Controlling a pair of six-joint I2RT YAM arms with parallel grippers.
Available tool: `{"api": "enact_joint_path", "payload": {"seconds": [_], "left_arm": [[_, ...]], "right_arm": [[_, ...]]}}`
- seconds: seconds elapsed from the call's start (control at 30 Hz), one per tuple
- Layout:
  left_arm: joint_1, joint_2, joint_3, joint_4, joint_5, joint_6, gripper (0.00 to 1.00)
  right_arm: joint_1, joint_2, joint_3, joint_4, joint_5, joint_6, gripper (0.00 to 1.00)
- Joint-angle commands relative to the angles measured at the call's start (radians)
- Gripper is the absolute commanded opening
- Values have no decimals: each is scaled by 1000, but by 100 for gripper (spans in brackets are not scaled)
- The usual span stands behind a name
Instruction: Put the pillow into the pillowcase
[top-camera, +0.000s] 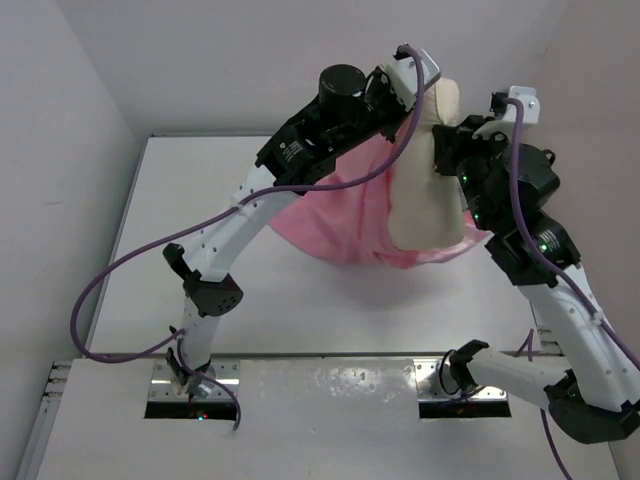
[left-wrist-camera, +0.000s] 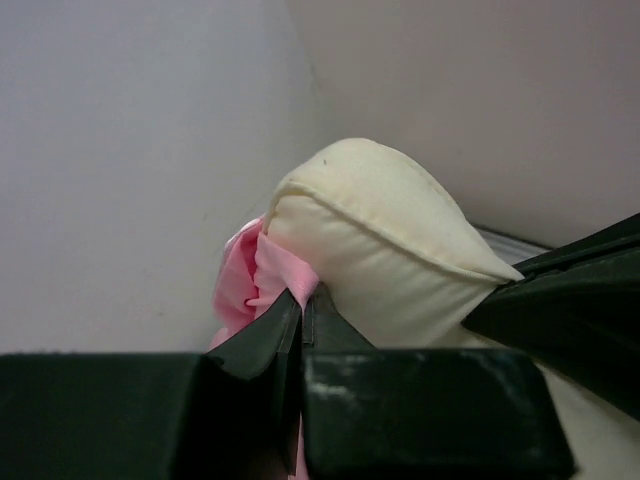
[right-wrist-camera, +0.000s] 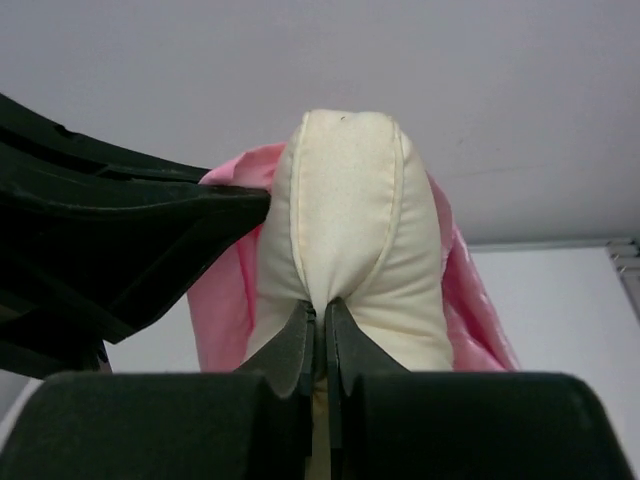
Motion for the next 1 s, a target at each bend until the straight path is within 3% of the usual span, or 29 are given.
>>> {"api": "enact_joint_path", "payload": {"seconds": [0.0, 0.2, 0.47, 0.53, 0.57, 0.63, 0.73, 0.97], "left_arm": [[-41, -55, 52, 87, 107, -97, 0], [55, -188, -196, -39, 173, -117, 0], [124, -294, -323, -86, 189, -132, 0], [149, -302, -333, -89, 195, -154, 0], [158, -303, -341, -88, 195, -163, 0], [179, -304, -344, -86, 177, -206, 0], [186, -293, -321, -94, 64, -278, 0], [180, -284, -295, -119, -118, -313, 0]], "right_arm": [[32, -15, 60, -2, -27, -148, 0], [123, 114, -12, -128, -273, -117, 0], [143, 155, -62, -30, -322, -40, 0], [140, 178, -31, -93, -296, -26, 19], [137, 192, -8, -120, -293, -19, 40], [123, 191, -2, -183, -291, -7, 71], [86, 104, -76, -194, -272, 65, 99], [40, -167, -163, -186, -155, 164, 99]]}}
